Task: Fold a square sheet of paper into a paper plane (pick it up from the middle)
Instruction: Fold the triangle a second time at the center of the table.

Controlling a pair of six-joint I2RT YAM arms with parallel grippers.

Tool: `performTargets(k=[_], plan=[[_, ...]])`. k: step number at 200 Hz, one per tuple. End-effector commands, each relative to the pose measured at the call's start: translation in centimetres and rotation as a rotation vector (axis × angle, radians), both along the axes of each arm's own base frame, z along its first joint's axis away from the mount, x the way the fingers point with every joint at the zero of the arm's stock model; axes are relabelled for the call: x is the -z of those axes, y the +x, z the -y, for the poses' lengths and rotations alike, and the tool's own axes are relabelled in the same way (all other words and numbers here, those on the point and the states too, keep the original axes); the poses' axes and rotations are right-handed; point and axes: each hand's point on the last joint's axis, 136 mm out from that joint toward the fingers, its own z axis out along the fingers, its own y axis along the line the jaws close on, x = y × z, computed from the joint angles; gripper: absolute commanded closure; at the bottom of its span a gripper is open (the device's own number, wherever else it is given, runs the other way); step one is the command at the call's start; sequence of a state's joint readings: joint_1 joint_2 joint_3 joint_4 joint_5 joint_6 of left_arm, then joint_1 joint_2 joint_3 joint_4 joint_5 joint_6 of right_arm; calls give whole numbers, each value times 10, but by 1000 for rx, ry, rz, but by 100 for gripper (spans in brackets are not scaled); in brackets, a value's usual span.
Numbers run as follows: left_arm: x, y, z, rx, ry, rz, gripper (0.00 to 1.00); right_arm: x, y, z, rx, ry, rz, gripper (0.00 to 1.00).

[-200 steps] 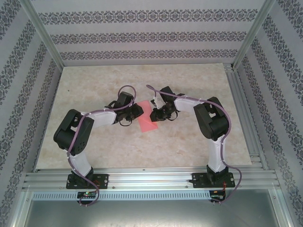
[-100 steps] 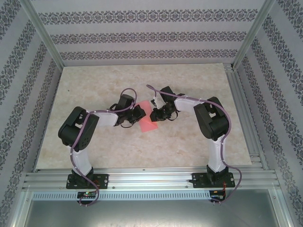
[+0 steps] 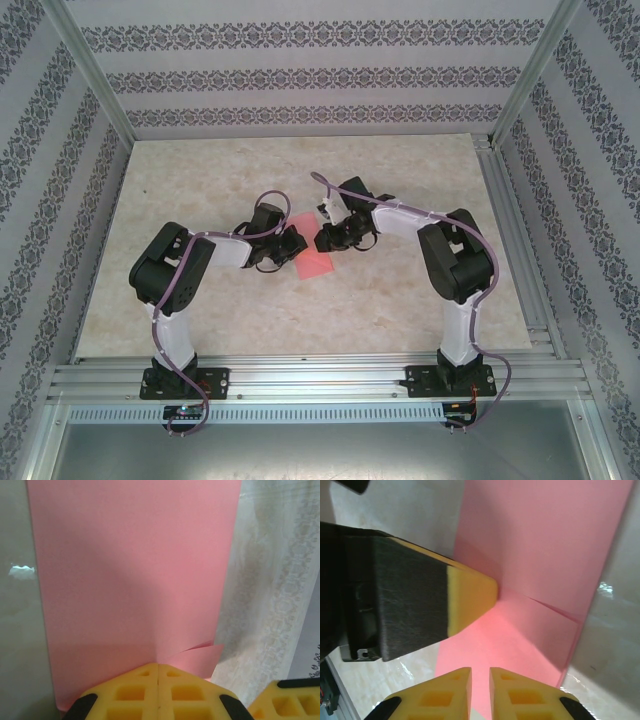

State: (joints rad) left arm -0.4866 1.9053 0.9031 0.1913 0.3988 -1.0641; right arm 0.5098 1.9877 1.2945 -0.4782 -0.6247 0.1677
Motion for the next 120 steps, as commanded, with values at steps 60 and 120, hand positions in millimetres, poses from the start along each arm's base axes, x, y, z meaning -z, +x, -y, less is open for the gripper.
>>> performTargets(k=[60,120], plan=[[18,-6,-4,5,49,-23,93,18,-16,-19,-48,0,-72,84],[19,-7,-5,11,57,-27,93,46,-24,8,-51,-169,-104,84]])
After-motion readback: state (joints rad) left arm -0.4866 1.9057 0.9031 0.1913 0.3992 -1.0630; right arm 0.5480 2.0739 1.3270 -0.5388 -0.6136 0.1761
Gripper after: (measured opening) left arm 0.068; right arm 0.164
